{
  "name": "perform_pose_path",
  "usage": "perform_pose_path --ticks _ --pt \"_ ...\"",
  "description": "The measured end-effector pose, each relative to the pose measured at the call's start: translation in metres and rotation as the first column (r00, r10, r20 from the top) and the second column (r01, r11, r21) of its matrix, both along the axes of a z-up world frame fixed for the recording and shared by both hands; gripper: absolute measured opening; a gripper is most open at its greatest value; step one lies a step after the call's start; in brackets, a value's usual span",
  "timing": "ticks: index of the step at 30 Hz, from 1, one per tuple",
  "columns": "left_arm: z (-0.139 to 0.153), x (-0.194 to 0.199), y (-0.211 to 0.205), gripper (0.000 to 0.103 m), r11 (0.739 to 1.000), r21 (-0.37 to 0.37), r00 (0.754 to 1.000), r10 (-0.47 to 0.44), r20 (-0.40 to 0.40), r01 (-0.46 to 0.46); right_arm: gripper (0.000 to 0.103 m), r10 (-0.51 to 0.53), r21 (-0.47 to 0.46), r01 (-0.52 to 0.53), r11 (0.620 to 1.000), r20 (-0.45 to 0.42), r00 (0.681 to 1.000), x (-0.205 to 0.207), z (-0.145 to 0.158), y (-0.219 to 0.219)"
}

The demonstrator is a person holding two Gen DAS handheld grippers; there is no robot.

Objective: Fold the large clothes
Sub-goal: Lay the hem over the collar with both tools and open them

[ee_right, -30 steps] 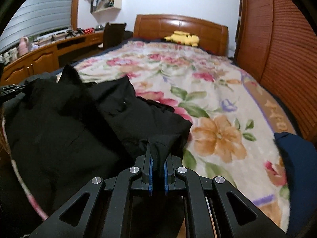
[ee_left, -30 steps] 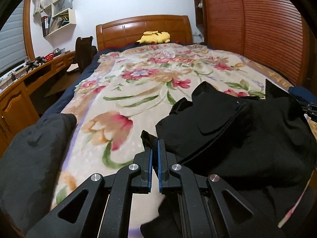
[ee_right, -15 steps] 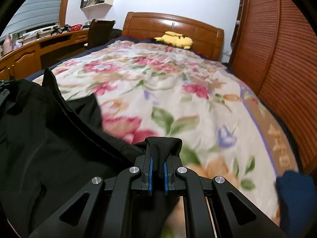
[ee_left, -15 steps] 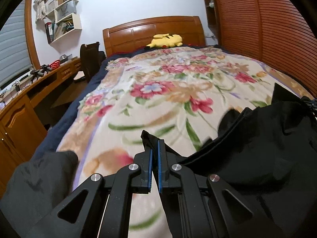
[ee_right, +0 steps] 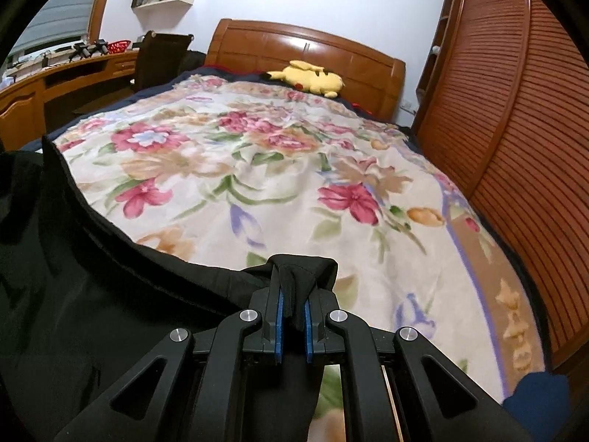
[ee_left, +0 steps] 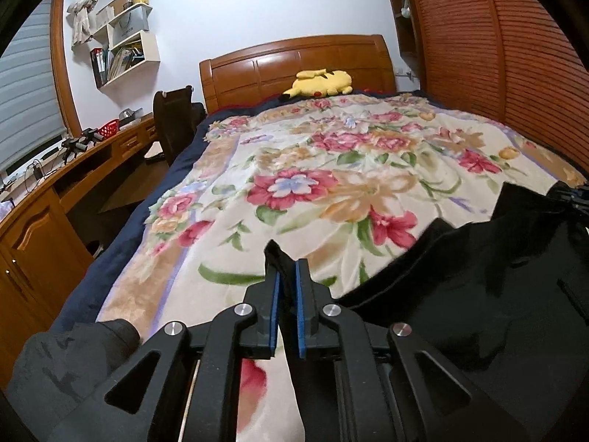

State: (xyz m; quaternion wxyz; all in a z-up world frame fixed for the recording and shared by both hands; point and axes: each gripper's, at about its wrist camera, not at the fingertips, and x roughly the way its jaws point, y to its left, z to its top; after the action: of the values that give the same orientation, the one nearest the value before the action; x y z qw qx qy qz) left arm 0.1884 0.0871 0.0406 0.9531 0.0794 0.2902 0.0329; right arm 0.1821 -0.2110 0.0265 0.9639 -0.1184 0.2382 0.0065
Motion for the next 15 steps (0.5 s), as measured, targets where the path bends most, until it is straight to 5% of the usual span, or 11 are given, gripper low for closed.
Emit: perform_pose_path --ticks 5,7,8,9,11,15 --pt "-0.011 -0.022 -0.010 0.058 0.998 -0.013 0.998 -0.055 -0.025 0.055 0.009 -0.003 -0.029 0.001 1.000 -0.061 0.998 0.015 -0.012 0.007" --pt "-0.011 -0.036 -0.017 0.079 0.996 -0.021 0.996 -0.086 -0.025 0.085 0.018 -0.025 -0.015 0.024 1.000 -0.070 0.997 0.018 -0.010 0.007" --pt "-0.011 -0.045 -0.020 0.084 0.994 -0.028 0.995 -0.102 -0.023 0.101 0.031 -0.043 -0.011 0.042 0.999 -0.069 0.997 0.019 -0.006 0.006" --pt "-0.011 -0.053 -0.024 0.086 0.993 -0.033 0.993 -0.115 -0.023 0.115 0.052 -0.056 -0.004 0.056 0.998 -0.066 0.996 0.018 -0.002 0.005" --pt "-0.013 -0.069 -0.035 0.086 0.989 -0.037 0.989 -0.146 -0.030 0.145 0.070 -0.042 0.019 0.043 0.999 -0.056 0.998 0.011 0.007 0.005" --pt "-0.018 -0.100 -0.054 0.086 0.980 -0.052 0.980 -0.195 -0.029 0.193 0.071 0.008 0.015 -0.008 1.000 -0.023 1.000 -0.023 0.016 0.012"
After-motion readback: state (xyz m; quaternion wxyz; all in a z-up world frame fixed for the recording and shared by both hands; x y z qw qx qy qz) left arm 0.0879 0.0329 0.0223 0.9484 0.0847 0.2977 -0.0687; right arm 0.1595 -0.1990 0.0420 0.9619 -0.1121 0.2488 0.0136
